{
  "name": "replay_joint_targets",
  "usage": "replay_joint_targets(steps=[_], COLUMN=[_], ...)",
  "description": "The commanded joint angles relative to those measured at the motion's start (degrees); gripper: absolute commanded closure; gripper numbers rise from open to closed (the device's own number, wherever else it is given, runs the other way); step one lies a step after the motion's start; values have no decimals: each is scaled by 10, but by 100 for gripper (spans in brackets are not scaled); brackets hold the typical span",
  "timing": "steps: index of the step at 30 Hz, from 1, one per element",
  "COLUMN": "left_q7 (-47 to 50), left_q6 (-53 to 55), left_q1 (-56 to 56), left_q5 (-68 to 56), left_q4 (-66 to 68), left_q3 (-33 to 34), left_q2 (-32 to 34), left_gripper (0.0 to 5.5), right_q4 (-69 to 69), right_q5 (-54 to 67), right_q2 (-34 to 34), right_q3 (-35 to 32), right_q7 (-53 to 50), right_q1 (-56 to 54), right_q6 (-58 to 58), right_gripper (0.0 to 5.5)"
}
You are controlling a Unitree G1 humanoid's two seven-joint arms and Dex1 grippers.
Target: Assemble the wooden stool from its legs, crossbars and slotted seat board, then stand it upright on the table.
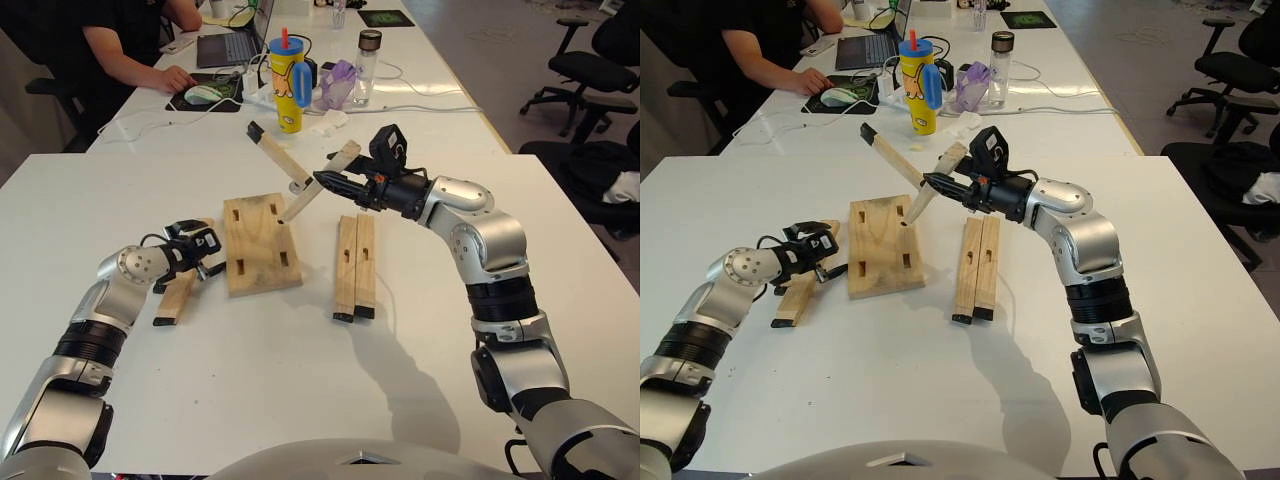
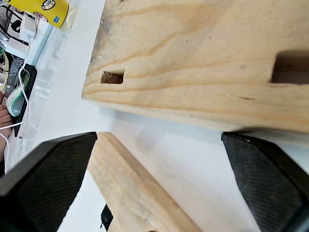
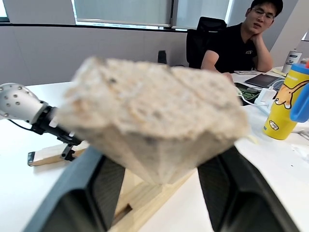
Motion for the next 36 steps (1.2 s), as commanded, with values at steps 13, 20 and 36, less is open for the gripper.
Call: replay_joint_targets(steps=[13,20,36], left_q7=[27,50,98], left_q6=[-68,-99,-144], left_q1=[-110,-161,-205], left_q5=[33,41,55], left_q4=[215,315,431], left_q3=[-38,-42,-51], left_q2=[-74,-99,-144], left_gripper=[70,70,70], right_q4=[-3,-19,-96], right_q5=[-15,-16,33], right_q2=[-61,-99,-124], right_q3=[20,50,53], right_q7=[35,76,111], right_q1=[13,32,62], right_q6=[9,31,107], right_gripper=[346,346,346])
